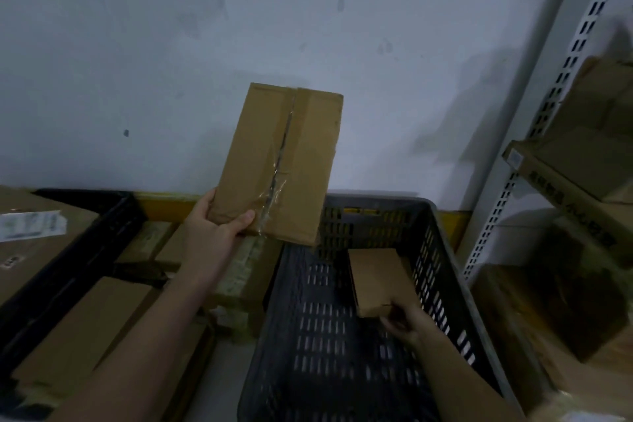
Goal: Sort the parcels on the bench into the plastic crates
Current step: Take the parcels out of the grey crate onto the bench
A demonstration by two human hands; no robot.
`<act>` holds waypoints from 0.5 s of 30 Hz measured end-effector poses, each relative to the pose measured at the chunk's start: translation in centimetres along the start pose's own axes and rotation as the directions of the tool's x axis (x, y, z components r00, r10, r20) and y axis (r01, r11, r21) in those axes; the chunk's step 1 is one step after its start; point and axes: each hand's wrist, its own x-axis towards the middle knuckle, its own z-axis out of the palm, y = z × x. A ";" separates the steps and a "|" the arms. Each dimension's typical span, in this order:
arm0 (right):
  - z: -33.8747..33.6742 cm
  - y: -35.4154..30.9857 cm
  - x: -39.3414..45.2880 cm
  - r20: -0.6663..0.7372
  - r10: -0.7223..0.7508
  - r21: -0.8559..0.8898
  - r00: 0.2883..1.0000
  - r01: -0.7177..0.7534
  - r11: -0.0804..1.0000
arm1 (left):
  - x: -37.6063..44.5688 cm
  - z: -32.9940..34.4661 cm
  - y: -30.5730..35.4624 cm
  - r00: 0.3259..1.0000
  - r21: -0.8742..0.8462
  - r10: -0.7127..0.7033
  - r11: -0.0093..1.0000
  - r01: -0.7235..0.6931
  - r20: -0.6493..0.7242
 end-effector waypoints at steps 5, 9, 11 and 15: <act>-0.1 -1.2 -1.0 0.063 -0.061 0.067 0.996 0.057 0.996 | 0.0 -0.9 -0.5 0.999 -0.017 -0.006 1.000 0.006 -0.043; 0.4 -2.4 -2.6 0.129 -0.134 0.100 0.983 0.121 0.988 | 0.1 -1.8 -0.6 0.997 -0.009 0.006 1.000 -0.006 -0.073; 0.9 -3.0 -3.3 0.179 -0.175 0.099 0.968 0.159 0.982 | 0.2 -2.2 -0.4 0.996 -0.036 -0.005 0.999 0.002 -0.086; 2.6 -3.9 -6.0 0.305 -0.257 0.163 0.917 0.216 0.963 | 0.1 -2.9 0.1 0.994 -0.087 -0.050 0.995 0.041 -0.101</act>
